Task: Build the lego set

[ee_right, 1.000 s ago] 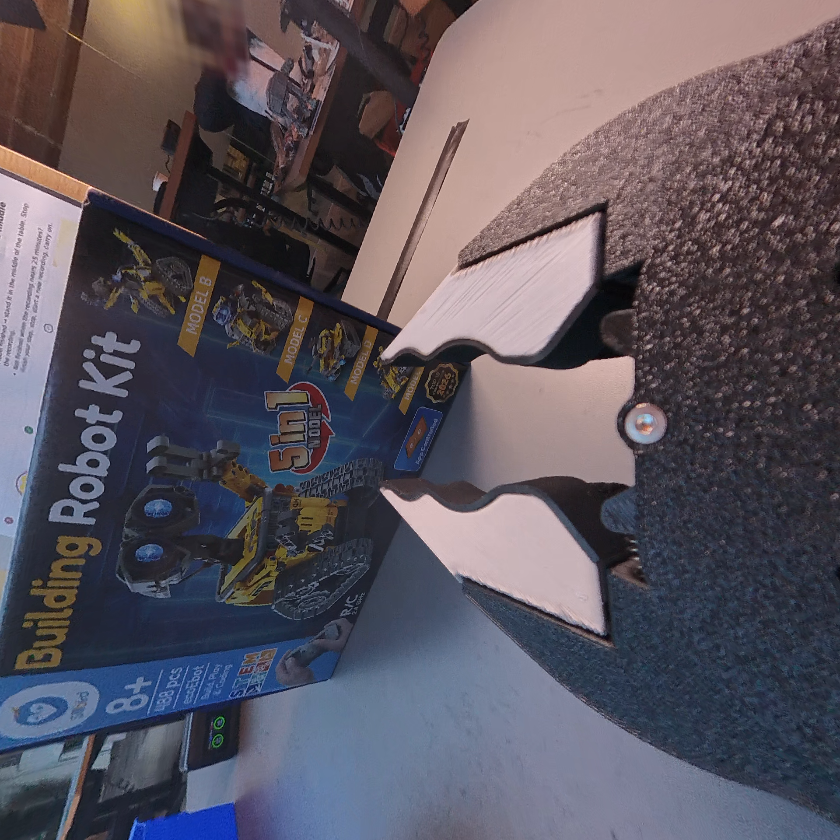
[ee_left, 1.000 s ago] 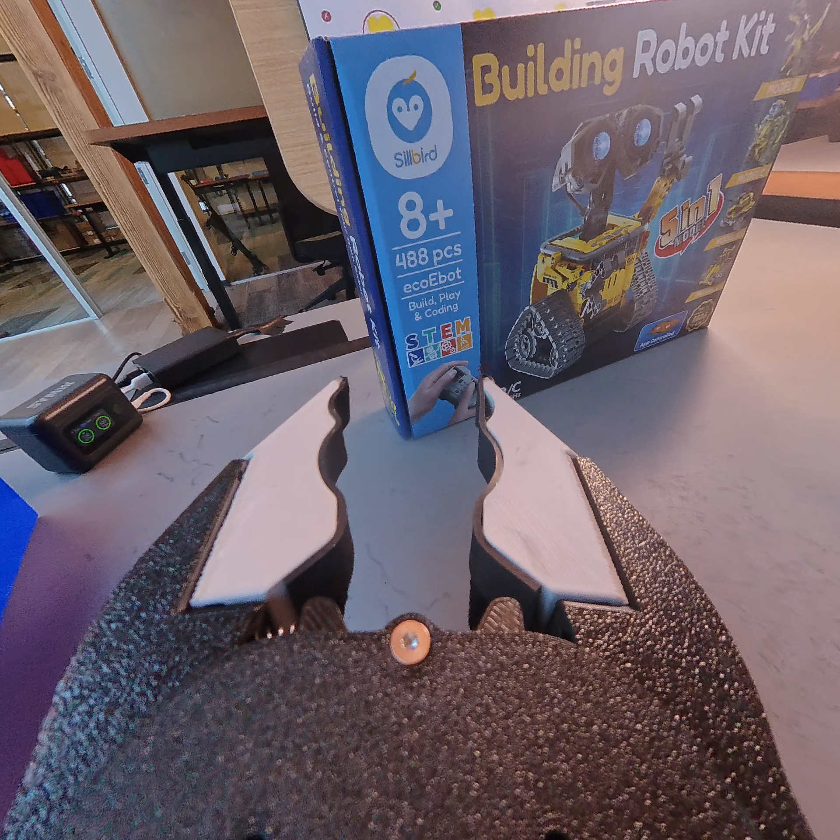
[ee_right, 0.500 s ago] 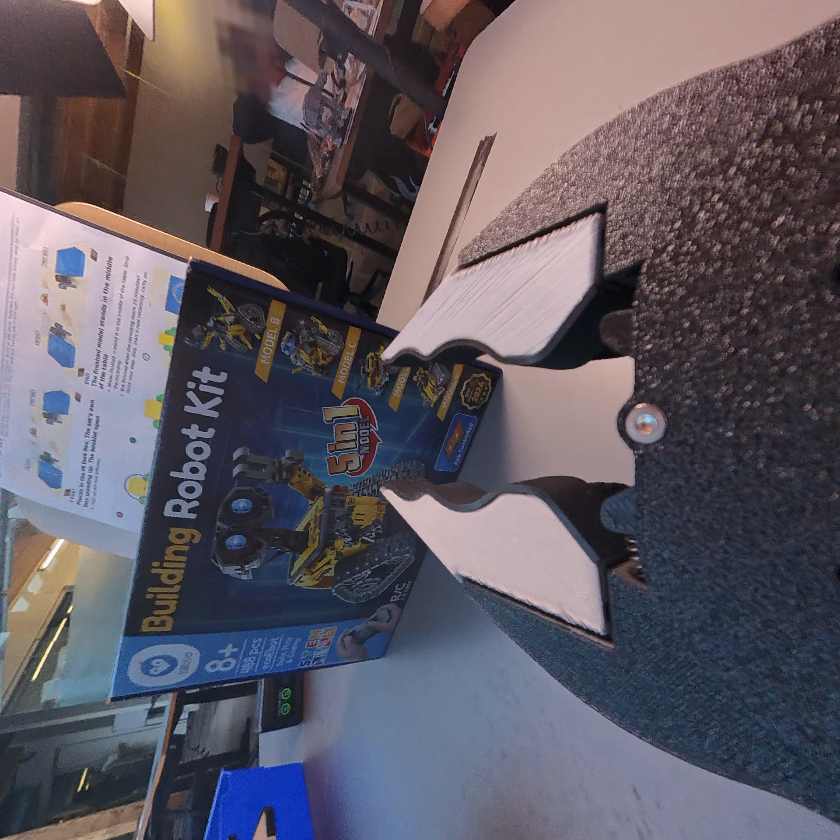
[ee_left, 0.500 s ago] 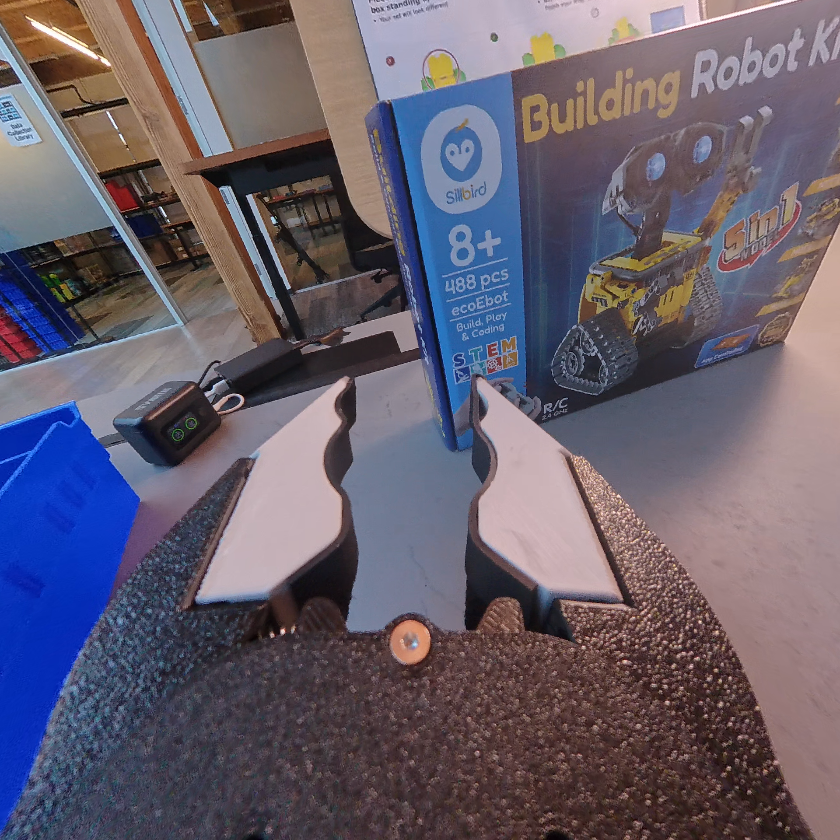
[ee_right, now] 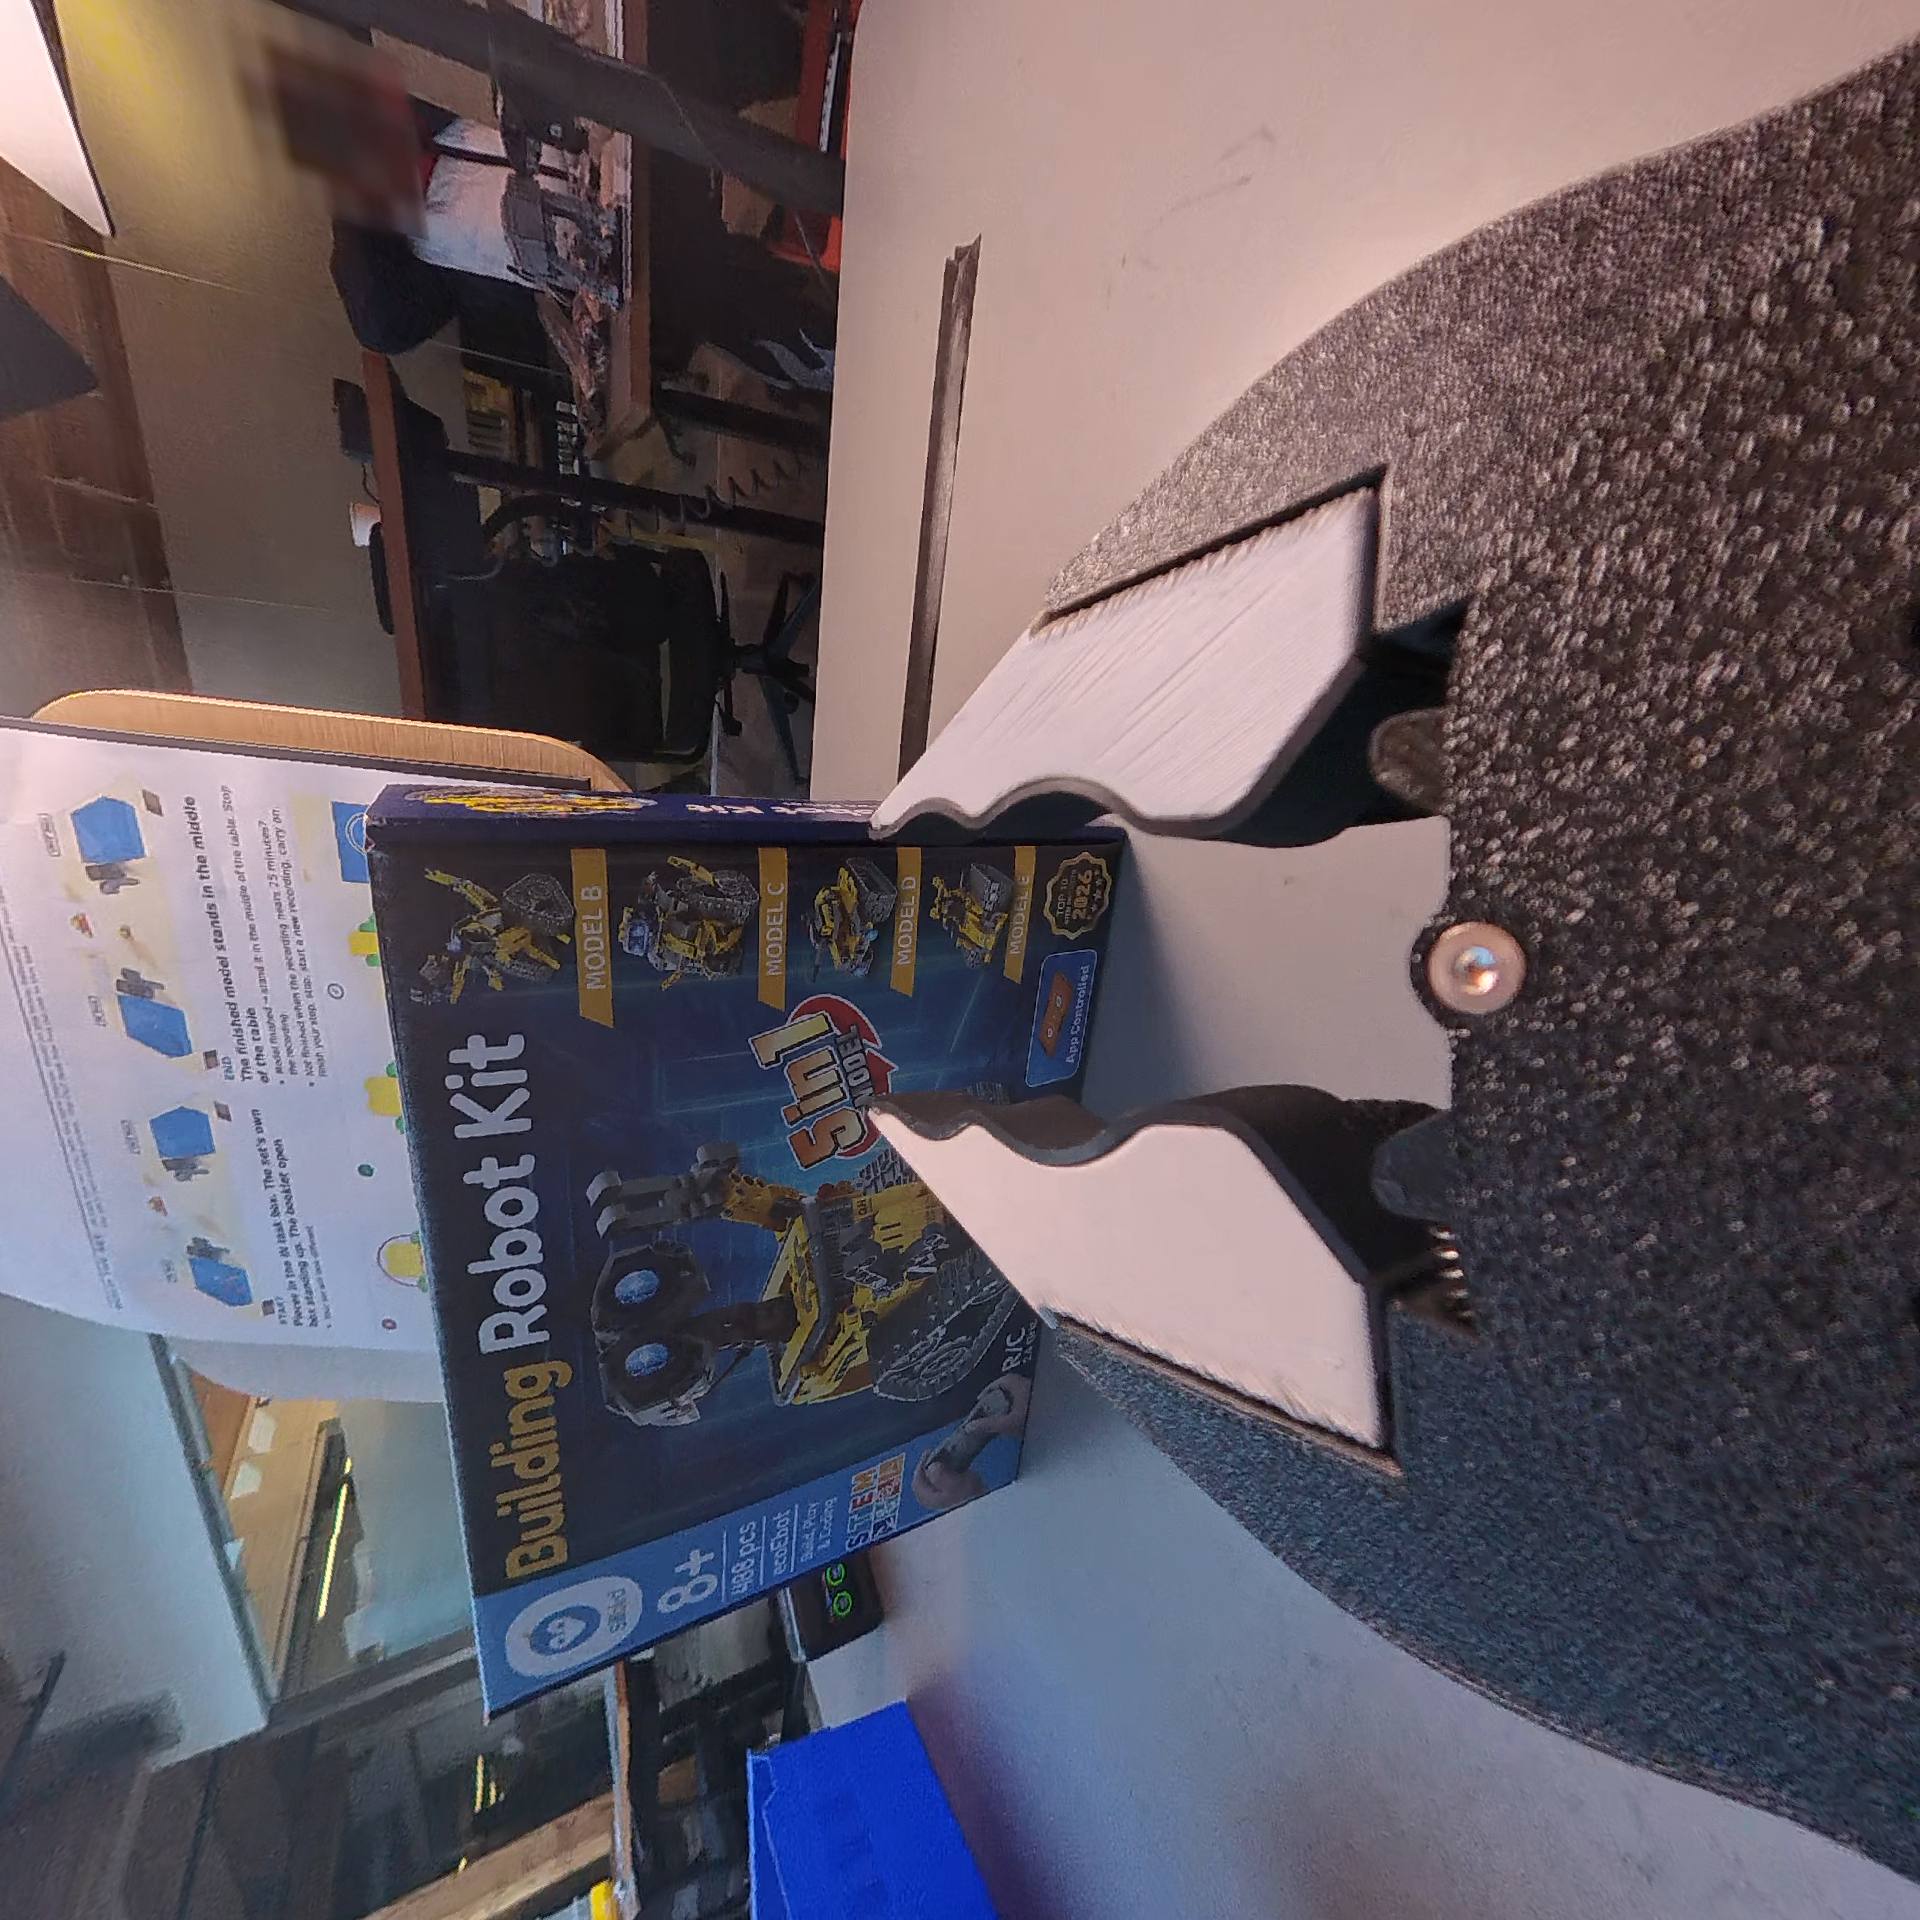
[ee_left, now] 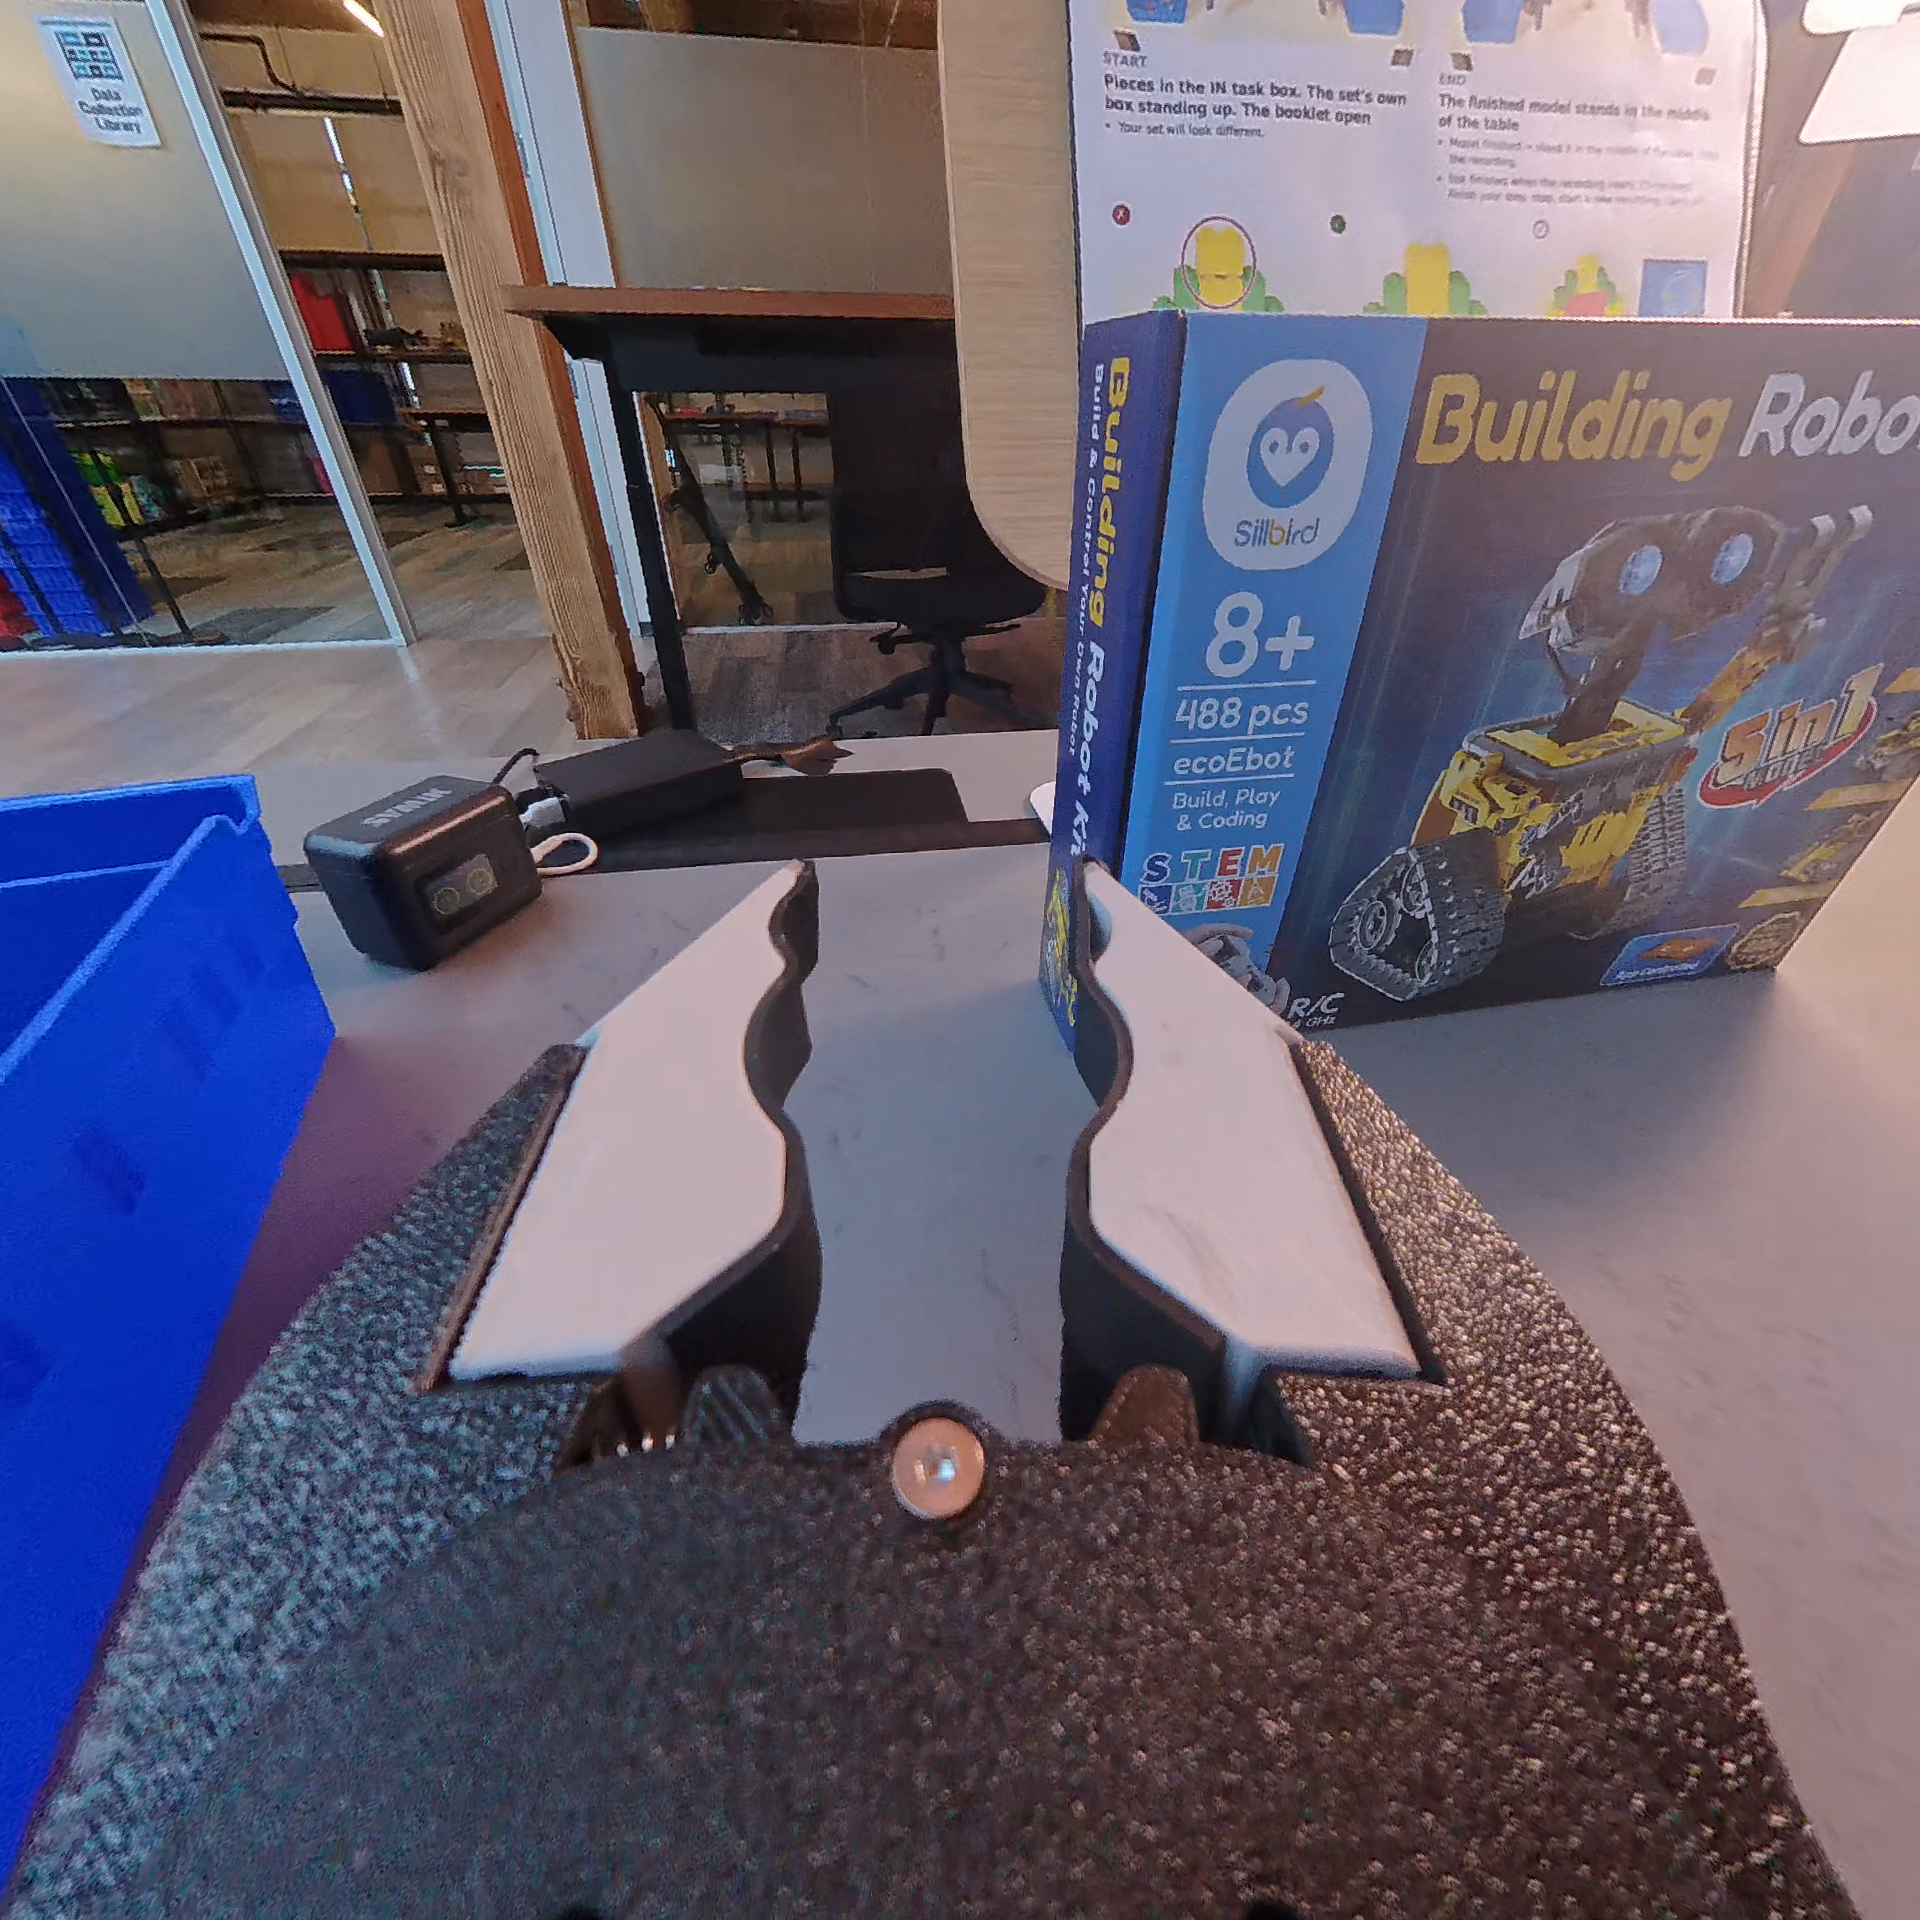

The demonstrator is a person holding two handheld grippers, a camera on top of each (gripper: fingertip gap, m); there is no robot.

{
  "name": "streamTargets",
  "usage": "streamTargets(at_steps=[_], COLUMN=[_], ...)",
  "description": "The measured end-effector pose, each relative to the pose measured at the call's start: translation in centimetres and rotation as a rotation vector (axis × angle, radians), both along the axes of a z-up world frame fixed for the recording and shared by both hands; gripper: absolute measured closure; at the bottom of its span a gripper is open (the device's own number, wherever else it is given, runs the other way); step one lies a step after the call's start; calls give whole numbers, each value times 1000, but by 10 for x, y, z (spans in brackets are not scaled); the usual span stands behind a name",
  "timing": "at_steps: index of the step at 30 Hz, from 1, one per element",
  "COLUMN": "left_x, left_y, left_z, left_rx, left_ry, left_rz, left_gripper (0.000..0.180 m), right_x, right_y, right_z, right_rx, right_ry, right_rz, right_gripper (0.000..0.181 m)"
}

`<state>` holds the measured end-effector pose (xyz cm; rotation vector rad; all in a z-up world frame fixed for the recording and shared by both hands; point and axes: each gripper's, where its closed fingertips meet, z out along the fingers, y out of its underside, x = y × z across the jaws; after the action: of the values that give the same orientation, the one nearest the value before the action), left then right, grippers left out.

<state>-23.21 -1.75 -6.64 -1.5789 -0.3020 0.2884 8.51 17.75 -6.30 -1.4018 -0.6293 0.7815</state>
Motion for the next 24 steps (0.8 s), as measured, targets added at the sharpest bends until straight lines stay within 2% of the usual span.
streamTargets(at_steps=[4, 7, 14, 19, 24], left_x=[0, 8, 33, 32, 25], left_y=[-1, 13, 73, 112, 136], left_z=[5, 4, -12, -32, -46], left_rx=[29, 23, -50, -131, -187], left_ry=[10, 22, 94, 61, 73], left_rz=[-20, -105, -437, -566, -626], left_gripper=[130, 118, 87, 69, 71], right_x=[-4, -11, -46, -71, -88], right_y=[-2, 3, 41, 72, 87], right_z=[-3, -9, -29, -35, -48], right_rx=[19, 35, 57, 84, 64], right_ry=[-40, -96, -280, -336, -359], right_rz=[-2, 0, 74, 195, 303], right_gripper=[135, 130, 95, 77, 75])
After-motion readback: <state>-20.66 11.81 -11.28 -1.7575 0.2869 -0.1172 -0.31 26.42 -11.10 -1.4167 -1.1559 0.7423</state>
